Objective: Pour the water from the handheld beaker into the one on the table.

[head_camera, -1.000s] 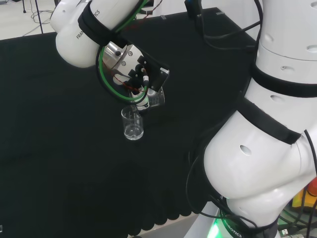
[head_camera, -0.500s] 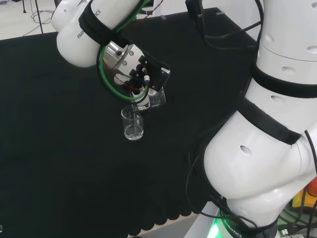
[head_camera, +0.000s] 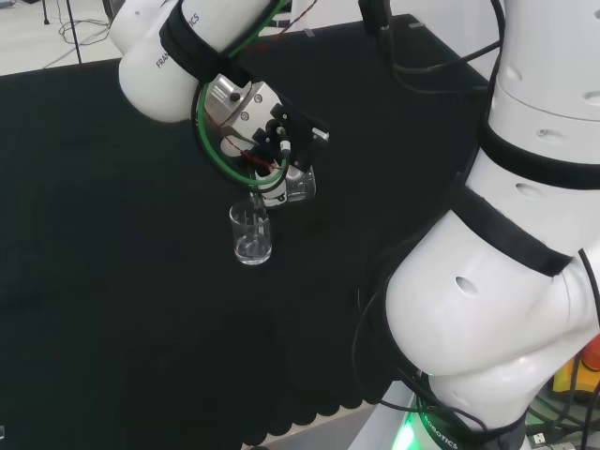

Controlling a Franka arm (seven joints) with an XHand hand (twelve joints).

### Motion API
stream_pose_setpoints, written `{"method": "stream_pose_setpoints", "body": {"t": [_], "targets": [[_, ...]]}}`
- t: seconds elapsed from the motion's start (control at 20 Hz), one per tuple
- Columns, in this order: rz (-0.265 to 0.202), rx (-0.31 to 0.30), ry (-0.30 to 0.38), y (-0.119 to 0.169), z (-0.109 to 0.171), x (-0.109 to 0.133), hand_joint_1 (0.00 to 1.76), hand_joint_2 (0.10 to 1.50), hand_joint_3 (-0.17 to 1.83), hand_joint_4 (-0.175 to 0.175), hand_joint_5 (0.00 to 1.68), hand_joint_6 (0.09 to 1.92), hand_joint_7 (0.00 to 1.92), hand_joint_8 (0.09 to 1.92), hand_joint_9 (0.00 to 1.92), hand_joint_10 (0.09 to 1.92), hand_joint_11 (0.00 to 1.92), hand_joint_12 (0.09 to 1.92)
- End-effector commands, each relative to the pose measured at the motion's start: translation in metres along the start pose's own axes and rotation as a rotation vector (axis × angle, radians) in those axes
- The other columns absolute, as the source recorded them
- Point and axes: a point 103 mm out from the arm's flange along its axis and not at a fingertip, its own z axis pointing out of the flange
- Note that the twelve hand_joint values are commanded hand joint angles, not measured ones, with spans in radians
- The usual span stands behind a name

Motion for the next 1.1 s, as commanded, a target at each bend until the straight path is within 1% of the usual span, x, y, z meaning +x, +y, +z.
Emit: {"method": "stream_pose_setpoints", "body": {"t": [0.05, 0.2, 0.6, 0.8, 1.1], "targets": [[-0.007, -0.024, 0.069, 0.001, 0.004, -0.004, 1.31, 1.06, -0.17, -0.175, 1.25, 0.56, 1.31, 0.54, 1.60, 0.65, 1.33, 0.76], [-0.016, -0.044, 0.133, 0.002, 0.007, -0.009, 1.31, 1.06, -0.17, -0.175, 1.25, 0.56, 1.31, 0.54, 1.60, 0.65, 1.33, 0.76], [-0.030, -0.207, 0.259, 0.001, 0.012, -0.021, 1.31, 1.07, -0.17, -0.175, 1.25, 0.57, 1.31, 0.55, 1.60, 0.65, 1.33, 0.76], [-0.034, -0.265, 0.334, 0.004, 0.016, -0.031, 1.31, 1.07, -0.17, -0.175, 1.25, 0.57, 1.31, 0.55, 1.60, 0.65, 1.34, 0.76], [-0.032, -0.348, 0.419, 0.012, 0.022, -0.045, 1.31, 1.07, -0.17, -0.175, 1.25, 0.57, 1.31, 0.55, 1.60, 0.65, 1.34, 0.75]]}}
